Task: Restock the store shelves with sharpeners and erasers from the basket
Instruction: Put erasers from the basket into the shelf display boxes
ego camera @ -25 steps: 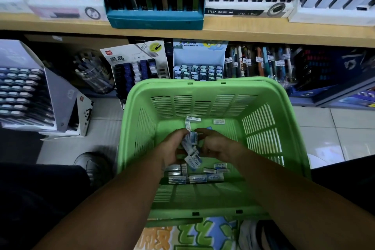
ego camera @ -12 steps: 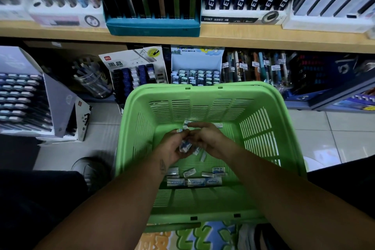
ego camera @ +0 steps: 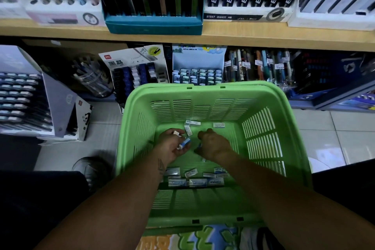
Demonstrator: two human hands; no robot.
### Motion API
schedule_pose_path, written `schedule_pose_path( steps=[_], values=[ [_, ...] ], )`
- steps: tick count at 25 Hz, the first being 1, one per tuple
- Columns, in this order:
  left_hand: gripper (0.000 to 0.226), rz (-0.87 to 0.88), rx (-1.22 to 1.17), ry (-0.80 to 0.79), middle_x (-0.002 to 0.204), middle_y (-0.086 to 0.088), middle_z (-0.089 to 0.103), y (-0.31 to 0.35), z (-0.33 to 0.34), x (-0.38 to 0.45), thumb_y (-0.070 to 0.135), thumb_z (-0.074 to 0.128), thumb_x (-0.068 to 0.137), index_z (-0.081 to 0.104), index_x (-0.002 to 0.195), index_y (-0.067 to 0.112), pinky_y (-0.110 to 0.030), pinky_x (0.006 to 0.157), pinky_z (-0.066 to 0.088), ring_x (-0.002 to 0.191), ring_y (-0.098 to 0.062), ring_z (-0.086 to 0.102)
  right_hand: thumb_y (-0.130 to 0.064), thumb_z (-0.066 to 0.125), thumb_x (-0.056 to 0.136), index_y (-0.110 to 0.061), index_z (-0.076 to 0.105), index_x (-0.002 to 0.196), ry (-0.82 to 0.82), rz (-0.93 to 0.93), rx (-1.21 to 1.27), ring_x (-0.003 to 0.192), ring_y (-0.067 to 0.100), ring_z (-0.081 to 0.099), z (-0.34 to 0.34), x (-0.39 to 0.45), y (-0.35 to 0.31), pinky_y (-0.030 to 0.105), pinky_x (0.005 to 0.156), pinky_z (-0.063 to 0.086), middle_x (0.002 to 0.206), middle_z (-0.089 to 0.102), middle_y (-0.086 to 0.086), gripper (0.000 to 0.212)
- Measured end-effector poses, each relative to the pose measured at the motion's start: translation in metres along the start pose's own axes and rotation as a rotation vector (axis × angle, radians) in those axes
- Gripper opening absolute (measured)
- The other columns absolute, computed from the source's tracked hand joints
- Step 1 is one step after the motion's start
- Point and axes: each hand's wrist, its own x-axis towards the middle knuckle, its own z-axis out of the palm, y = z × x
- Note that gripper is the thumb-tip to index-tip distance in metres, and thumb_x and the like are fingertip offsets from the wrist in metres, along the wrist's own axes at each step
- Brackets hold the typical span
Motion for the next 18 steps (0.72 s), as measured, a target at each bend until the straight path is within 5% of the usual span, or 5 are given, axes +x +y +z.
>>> schedule_pose_path(
  steps=[5,9,12,18],
  values=[
    [0.033,0.015,0.087,-0.011,0.091,-0.017,0.058,-0.001,-0.005,-0.007,-0.021,0.049,0.091,0.065,0.08,0.006,-0.031,0.052,0.058,0.078,-0.029,0.06,-0.004,0.067,0.086,-0.014,0.059,0.13,0.017,-0.099,-0.014,0.121,0.029,0.054,0.02,0.007,-0.01,0.031,0.101,0.044,0.134,0.048,0.014,0.045],
    [0.038,-0.022,0.072,0.012,0.097,-0.021,0.064,0.003,-0.009,-0.007,-0.021,0.04,0.088,0.068,0.092,0.005,-0.029,0.051,0.057,0.078,-0.031,0.061,0.001,0.085,0.071,-0.005,0.071,0.107,-0.008,-0.045,0.679,0.084,0.02,0.063,0.0,0.012,-0.009,0.036,0.078,0.06,0.1,0.062,0.004,0.039],
    [0.045,-0.052,0.075,-0.049,0.102,-0.021,0.065,0.011,-0.002,-0.014,-0.015,0.037,0.082,0.07,0.107,0.005,-0.029,0.057,0.051,0.079,-0.029,0.058,0.001,0.087,0.07,-0.006,0.074,0.108,0.024,-0.164,0.93,0.093,0.016,0.067,-0.018,0.003,-0.01,0.029,0.078,0.06,0.108,0.07,0.004,0.041],
    [0.01,0.07,0.088,-0.192,0.078,-0.005,0.066,0.024,0.015,-0.048,0.02,0.057,0.101,0.063,0.102,0.011,-0.026,0.057,0.047,0.064,-0.017,0.057,0.003,0.087,0.068,-0.007,0.07,0.118,0.09,-0.198,1.005,0.099,0.018,0.071,-0.051,-0.014,-0.004,0.03,0.083,0.06,0.111,0.073,0.004,0.054]
  ],
)
